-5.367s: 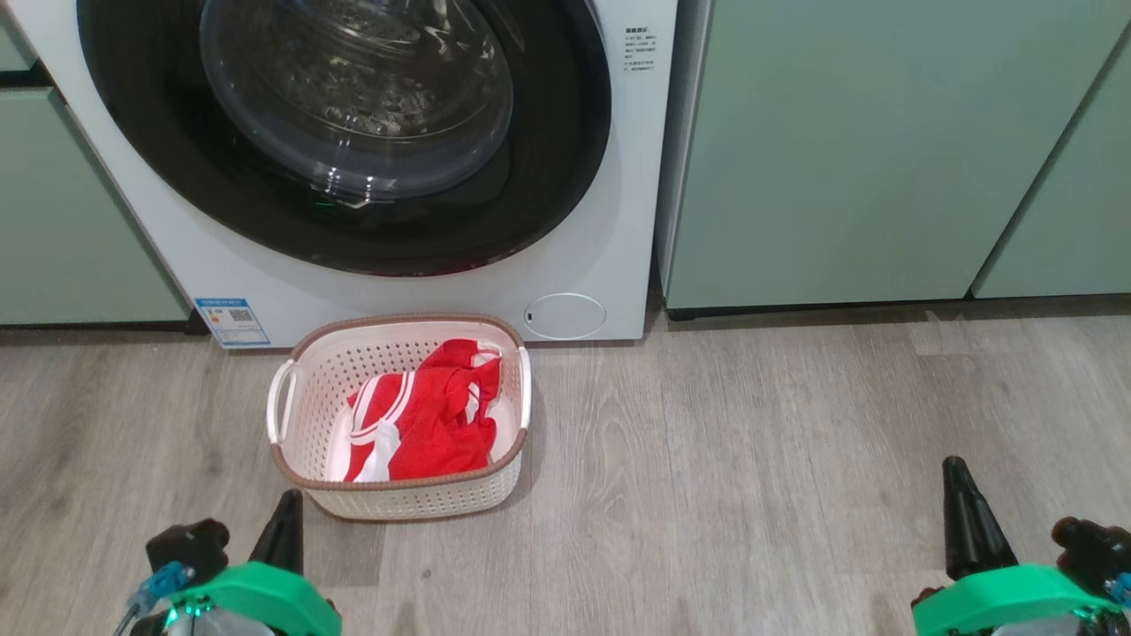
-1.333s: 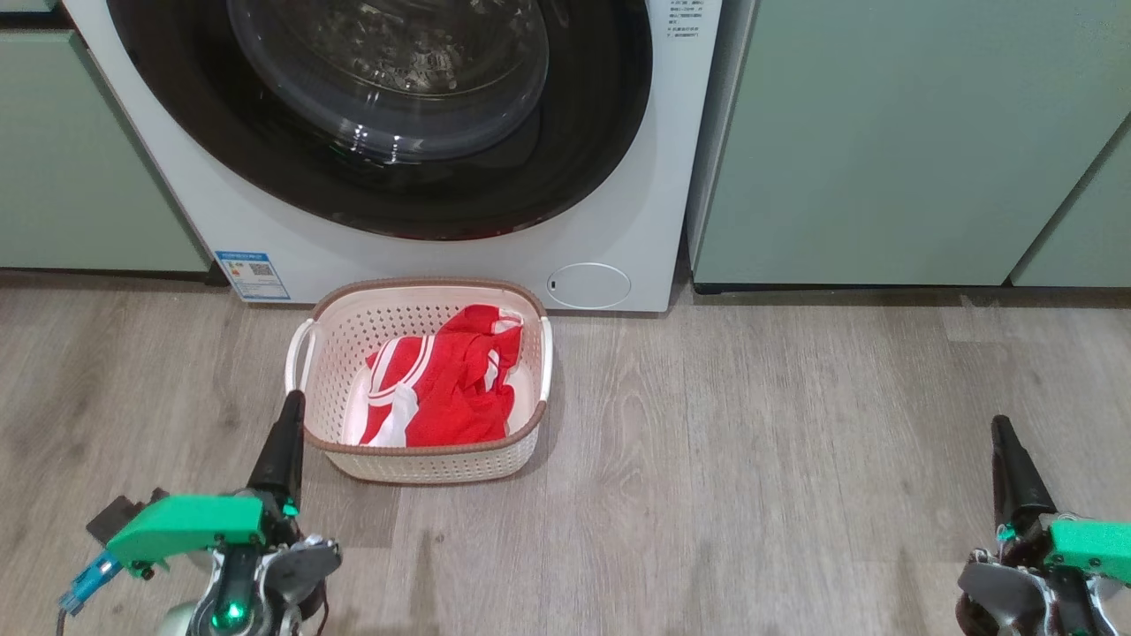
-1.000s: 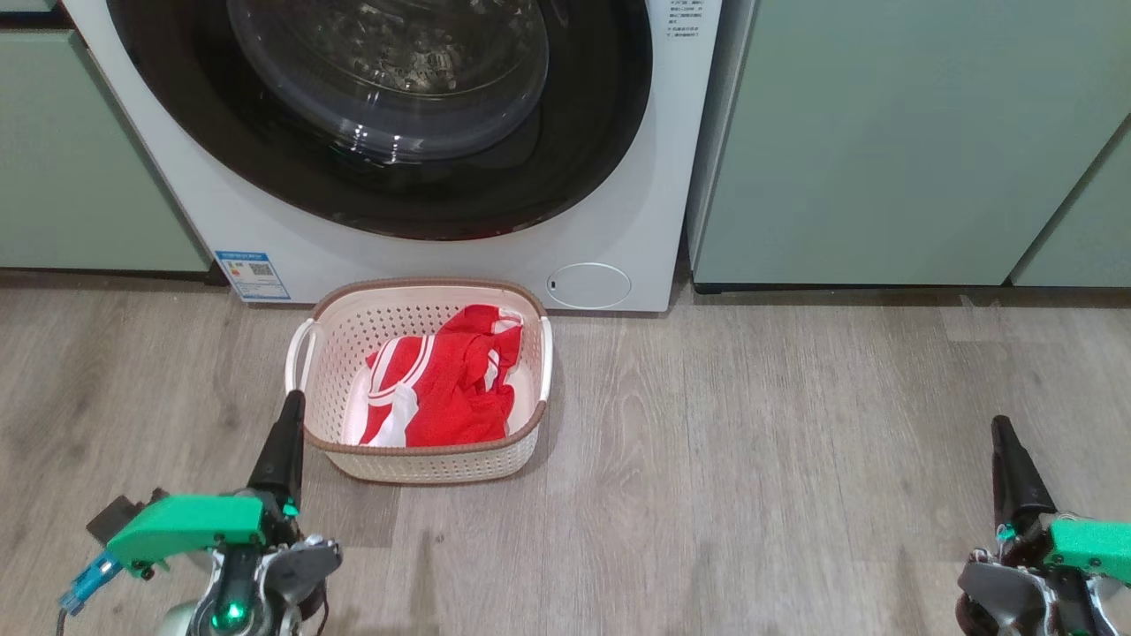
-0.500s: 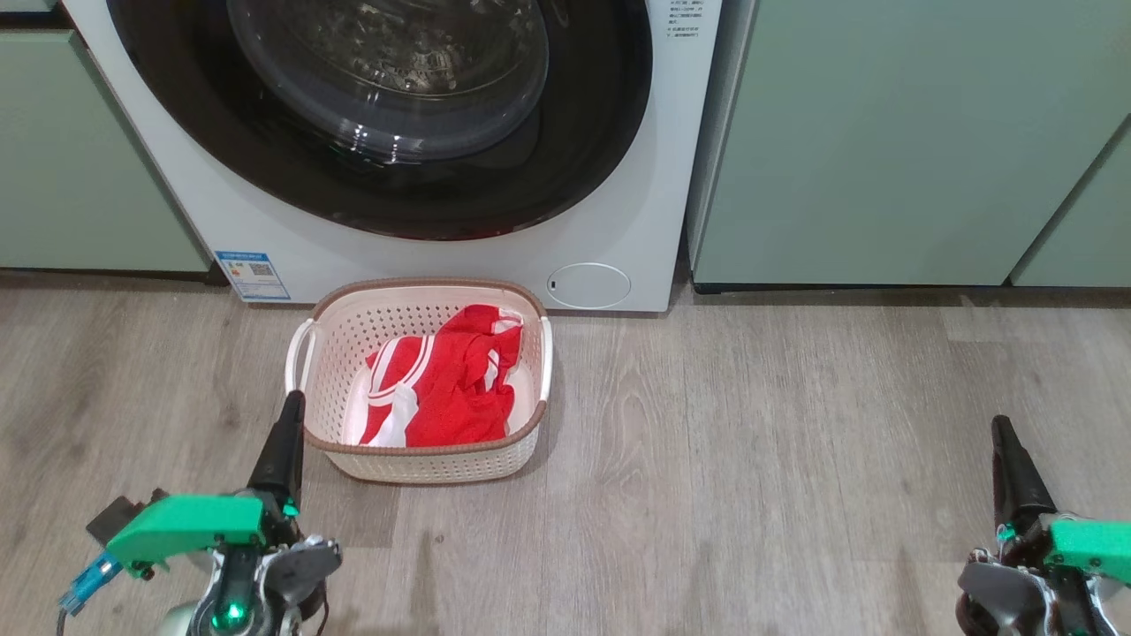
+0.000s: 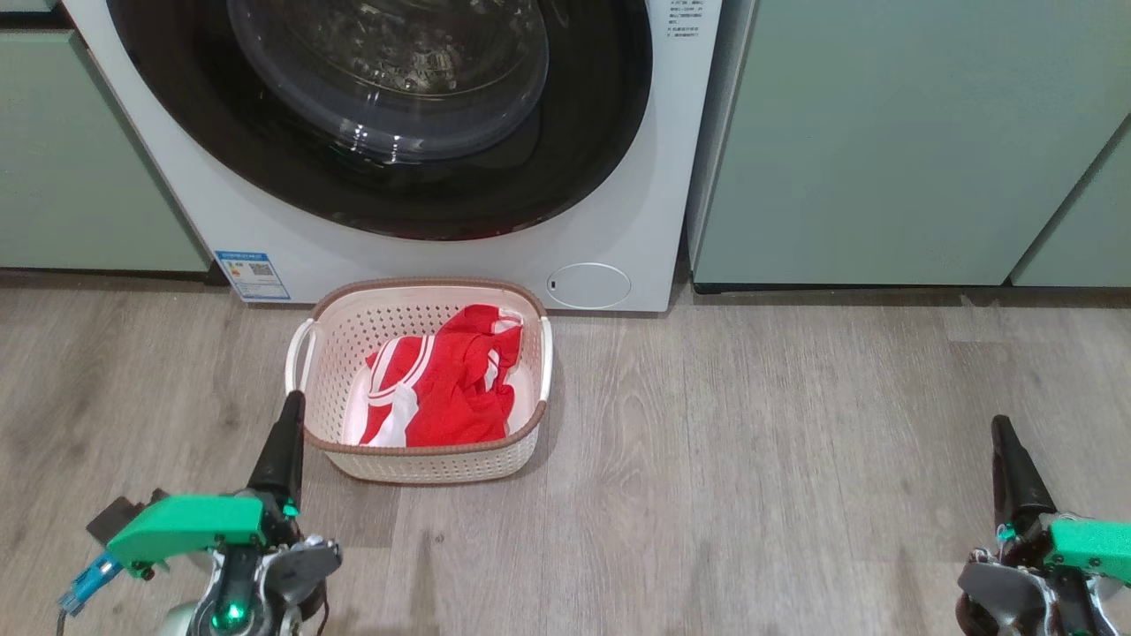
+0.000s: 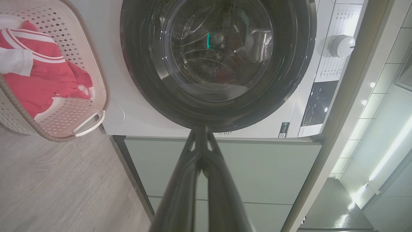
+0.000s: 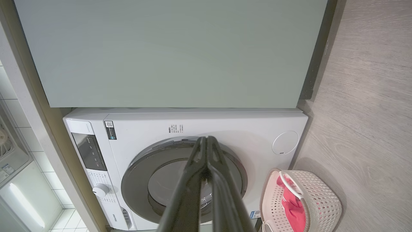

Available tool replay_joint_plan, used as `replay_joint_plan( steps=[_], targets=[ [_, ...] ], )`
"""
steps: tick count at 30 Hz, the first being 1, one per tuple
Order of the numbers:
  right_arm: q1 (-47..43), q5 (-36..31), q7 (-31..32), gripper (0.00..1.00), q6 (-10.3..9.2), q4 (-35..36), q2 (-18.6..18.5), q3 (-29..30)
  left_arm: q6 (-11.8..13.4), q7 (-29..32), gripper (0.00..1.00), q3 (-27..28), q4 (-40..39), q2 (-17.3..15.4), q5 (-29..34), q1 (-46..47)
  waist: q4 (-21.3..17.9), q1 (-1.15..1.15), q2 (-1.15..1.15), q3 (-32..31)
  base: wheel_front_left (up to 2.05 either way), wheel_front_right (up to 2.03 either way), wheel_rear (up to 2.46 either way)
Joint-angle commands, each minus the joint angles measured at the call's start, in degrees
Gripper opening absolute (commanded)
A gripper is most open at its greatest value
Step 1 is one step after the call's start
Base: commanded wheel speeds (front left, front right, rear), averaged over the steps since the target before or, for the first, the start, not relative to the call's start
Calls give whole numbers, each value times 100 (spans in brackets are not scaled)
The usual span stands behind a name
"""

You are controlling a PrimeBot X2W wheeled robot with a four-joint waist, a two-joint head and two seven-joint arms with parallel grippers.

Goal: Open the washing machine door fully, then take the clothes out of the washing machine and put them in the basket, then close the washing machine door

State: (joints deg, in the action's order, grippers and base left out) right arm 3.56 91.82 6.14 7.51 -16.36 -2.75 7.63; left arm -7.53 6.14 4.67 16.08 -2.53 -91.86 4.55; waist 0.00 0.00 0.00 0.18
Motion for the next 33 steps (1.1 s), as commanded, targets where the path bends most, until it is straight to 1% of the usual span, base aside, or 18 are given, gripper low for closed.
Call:
replay_joint_plan(
  steps=[1,33],
  targets=[
    [263,34,36,0,-2,234,-13,-110,4,35,0,185,-204,-34,-30,164,0,0,0,0,0,0,0],
    [263,35,35,0,-2,234,-13,-111,4,35,0,184,-204,-34,-30,164,0,0,0,0,0,0,0]
  ],
)
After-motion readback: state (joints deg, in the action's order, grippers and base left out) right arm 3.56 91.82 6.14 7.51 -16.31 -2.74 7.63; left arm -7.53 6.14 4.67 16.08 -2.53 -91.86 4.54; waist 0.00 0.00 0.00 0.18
